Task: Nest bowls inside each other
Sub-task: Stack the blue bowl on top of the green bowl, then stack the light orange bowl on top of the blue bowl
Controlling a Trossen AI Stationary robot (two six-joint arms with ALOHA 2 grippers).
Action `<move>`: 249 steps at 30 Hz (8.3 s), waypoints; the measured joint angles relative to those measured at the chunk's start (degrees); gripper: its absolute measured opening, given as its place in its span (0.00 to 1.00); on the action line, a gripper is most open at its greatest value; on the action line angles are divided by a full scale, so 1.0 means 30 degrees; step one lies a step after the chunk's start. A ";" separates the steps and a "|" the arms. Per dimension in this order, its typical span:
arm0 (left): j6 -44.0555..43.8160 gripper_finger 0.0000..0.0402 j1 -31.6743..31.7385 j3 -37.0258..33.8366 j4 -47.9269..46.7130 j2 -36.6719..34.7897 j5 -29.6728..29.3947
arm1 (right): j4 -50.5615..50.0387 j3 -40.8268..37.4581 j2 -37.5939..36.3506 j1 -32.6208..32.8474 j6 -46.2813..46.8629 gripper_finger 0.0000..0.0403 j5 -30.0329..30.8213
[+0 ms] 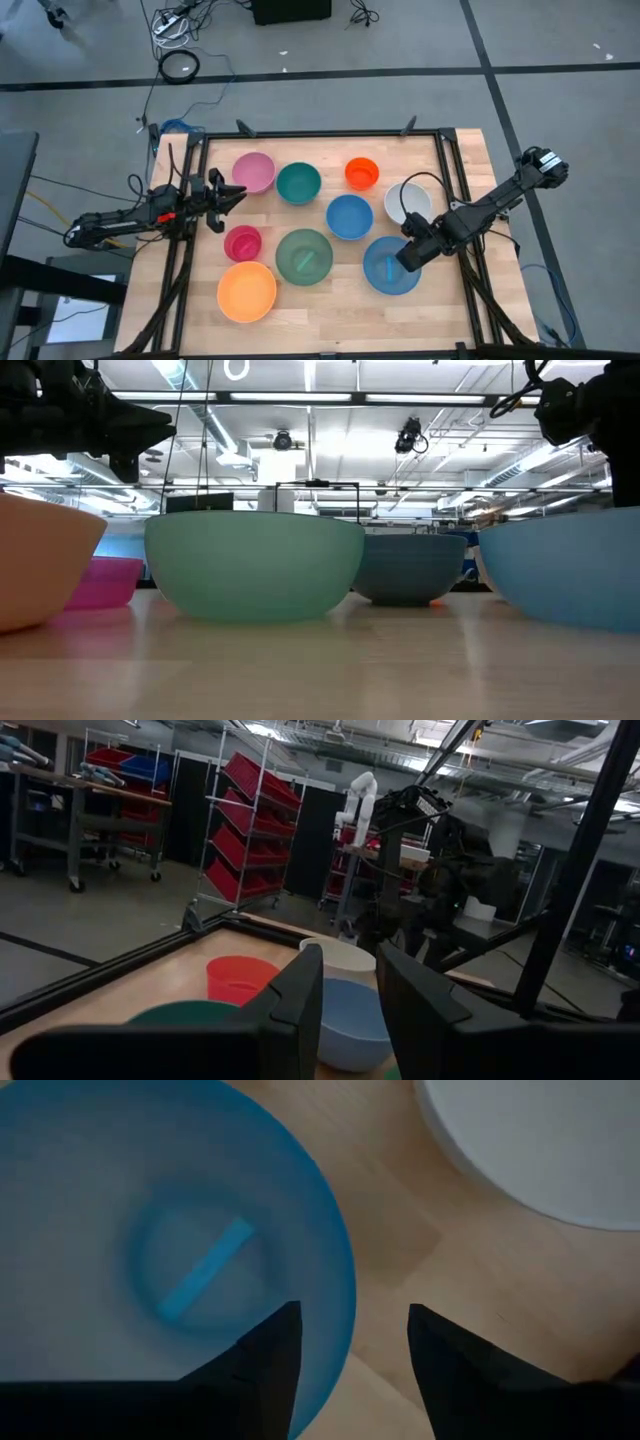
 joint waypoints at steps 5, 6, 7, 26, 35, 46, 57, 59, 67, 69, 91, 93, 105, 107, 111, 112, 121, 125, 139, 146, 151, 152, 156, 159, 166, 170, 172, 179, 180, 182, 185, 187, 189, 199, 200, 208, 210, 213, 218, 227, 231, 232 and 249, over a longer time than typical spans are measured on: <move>-0.0003 0.26 0.0004 0.0000 -0.0006 0.0000 0.0000 | 0.1059 -0.0633 0.0000 0.0385 0.0153 0.43 -0.0063; -0.0003 0.26 0.0005 0.0000 -0.0028 0.0000 0.0000 | 0.1456 -0.0892 0.0000 0.0427 0.0155 0.43 -0.0071; -0.0003 0.26 0.0001 0.0000 -0.0101 -0.0004 0.0000 | 0.1877 -0.1160 0.0000 0.0479 0.0182 0.43 -0.0072; -0.0003 0.26 0.0003 0.0000 -0.0342 0.0000 -0.0005 | 0.6336 -0.3759 0.0007 0.0485 -0.0214 0.02 0.0644; -0.0010 0.26 0.0005 0.0000 -0.0312 0.0000 -0.0007 | 0.7505 -0.1249 0.0005 -0.0056 -0.3921 0.00 0.2405; 0.0004 0.26 0.0004 0.0001 -0.0213 0.0000 -0.0007 | 1.2567 0.4626 0.5125 -0.5121 -1.4837 0.00 0.1918; -0.0138 0.26 0.0002 0.0007 -0.0175 0.0000 -0.0011 | 1.2692 0.9863 0.9979 -0.7758 -1.9539 0.00 -0.0084; -0.0278 0.26 0.0003 0.0007 -0.0175 -0.0002 -0.0012 | 1.2530 1.0225 1.0548 -0.8018 -1.9951 0.00 -0.0547; -0.0506 0.26 -0.0002 0.0007 -0.0175 0.0000 -0.0015 | 1.2224 1.0550 1.1285 -0.8477 -2.0539 0.00 -0.1487; -0.0513 0.26 -0.0002 0.0007 -0.0175 -0.0001 -0.0015 | 1.2444 1.0550 1.1285 -0.8513 -2.0756 0.01 -0.1692; -0.0513 0.26 -0.0002 0.0007 -0.0036 -0.0007 -0.0015 | 1.4321 1.0550 1.0630 -0.8210 -2.2160 0.33 0.0403; -0.0513 0.26 -0.0002 0.0007 0.0123 -0.0007 -0.0015 | 1.4645 1.0550 1.0535 -0.8186 -2.2646 0.32 0.0950; -0.0510 0.26 -0.0002 0.0007 0.0255 -0.0007 -0.0015 | 1.4757 1.0528 1.2156 -0.8535 -2.2552 0.28 0.1172; -0.0507 0.26 -0.0002 0.0007 0.0248 -0.0007 -0.0015 | 1.4627 1.0535 1.2500 -0.8540 -2.2256 0.27 0.1127; -0.0510 0.26 -0.0002 0.0007 0.0240 -0.0007 -0.0015 | 1.4222 1.0520 1.3122 -0.8294 -2.1828 0.25 0.1058; -0.0506 0.26 -0.0002 0.0007 0.0240 -0.0007 -0.0015 | 1.4241 1.0520 1.3154 -0.8241 -2.1828 0.25 0.1065; -0.0506 0.26 -0.0002 0.0007 0.0223 -0.0007 -0.0015 | 1.7188 1.0544 1.2031 -0.8053 -2.2362 0.24 0.1148; -0.0506 0.26 -0.0002 0.0007 0.0227 -0.0007 -0.0015 | 1.9126 1.0557 1.2141 -0.7722 -2.2306 0.24 -0.0224; -0.0651 0.26 0.0005 0.0007 0.0277 -0.0007 -0.0015 | 2.1734 1.0557 1.2494 -0.6593 -2.2280 0.24 -0.4223; -0.5058 0.26 -0.0053 0.0022 -0.3708 0.0102 0.5103 | 1.9230 1.0528 1.2329 -0.6131 -2.2484 0.24 -0.2725; -0.7279 0.26 -0.0415 0.0626 -0.3859 0.0130 0.8382 | 1.7412 1.0528 1.2488 -0.6116 -2.2527 0.24 -0.4163; -0.7545 0.26 -0.0571 0.0842 -0.3982 0.0134 0.8673 | 1.6838 1.0528 1.2488 -0.6080 -2.2527 0.24 -0.3564; -0.7954 0.26 -0.1436 0.1398 -0.3991 0.0604 0.9271 | 1.4183 1.0520 1.2158 -0.6087 -2.2828 0.24 0.0209; -0.7561 0.26 -0.1884 0.1618 -0.3981 0.1023 0.9195 | 1.2615 1.0528 1.1742 -0.5995 -2.2819 0.24 0.3415; -0.7544 0.26 -0.2372 0.1647 -0.4576 0.2328 0.8119 | 1.1174 1.0528 1.1489 -0.5513 -2.2390 0.24 0.4941; -0.7524 0.26 -0.2725 0.1647 -0.4402 0.3370 0.7854 | 1.1197 1.0528 1.1489 -0.5379 -2.2029 0.24 0.4539; -0.7507 0.26 -0.2828 0.1647 -0.4010 0.3724 0.7847 | 1.1857 1.0528 1.1539 -0.5380 -2.1808 0.24 0.4151; -0.7458 0.26 -0.3040 0.1647 -0.2391 0.4073 0.7817 | 1.5969 1.0528 1.2417 -0.5767 -2.2194 0.23 0.3047; -0.7427 0.26 -0.3040 0.1647 -0.2163 0.4068 0.7820 | 1.7221 1.0527 1.2638 -0.5855 -2.2278 0.23 0.2506; -0.7238 0.26 -0.3040 0.1647 -0.1955 0.4065 0.7817 | 1.8984 1.0574 1.2988 -0.5980 -2.2316 0.22 0.1349; -0.7063 0.26 -0.3040 0.1647 -0.1682 0.4065 0.7803 | 2.0422 1.0517 1.3643 -0.6140 -2.2227 0.21 -0.0327; -0.7019 0.26 -0.3040 0.1647 -0.1589 0.4073 0.7808 | 2.1558 1.0556 1.4122 -0.6174 -2.2148 0.20 -0.1454; -0.7001 0.26 -0.3040 0.1647 -0.1609 0.4071 0.7801 | 2.1774 1.0491 1.4310 -0.6145 -2.2175 0.20 -0.2386; -0.6910 0.26 -0.3040 0.1647 -0.1344 0.4065 0.7799 | 2.3151 1.0517 1.5133 -0.6014 -2.2010 0.19 -0.6802; -0.6824 0.26 -0.3040 0.1647 -0.1270 0.4065 0.7803 | 2.3332 1.0550 1.5275 -0.6014 -2.1949 0.19 -0.6988; -0.6626 0.26 -0.3040 0.1647 -0.0889 0.4065 0.7730 | 2.3281 1.0528 1.5358 -0.5936 -2.1745 0.18 -0.7871; -0.6626 0.26 -0.3040 0.1647 -0.0903 0.4065 0.7729 | 2.3509 1.0528 1.5357 -0.5859 -2.1385 0.18 -0.8258; -0.6626 0.26 -0.3040 0.1647 -0.0903 0.4065 0.7723 | 2.3441 1.0528 1.5351 -0.5663 -2.1116 0.18 -0.8347; -0.6574 0.26 -0.3040 0.1647 -0.0918 0.4065 0.7677 | 2.3181 1.0528 1.5351 -0.5433 -2.0788 0.17 -0.8360; -0.6568 0.26 -0.3040 0.1647 -0.0918 0.4065 0.7628 | 2.2283 1.0542 1.5523 -0.5373 -2.0290 0.15 -0.8220; -0.6568 0.26 -0.3033 0.1639 -0.0940 0.4058 0.7575 | 2.2694 1.0570 1.6172 -0.5365 -1.9784 0.15 -0.8705; -0.6568 0.26 -0.3033 0.1639 -0.0947 0.4065 0.7551 | 2.2613 1.0526 1.6233 -0.5358 -1.9716 0.15 -0.8811; -0.6445 0.26 -0.3033 0.3340 -0.3219 0.4341 0.6816 | 1.6822 1.0528 1.2576 -0.5314 -2.3193 0.14 -0.2462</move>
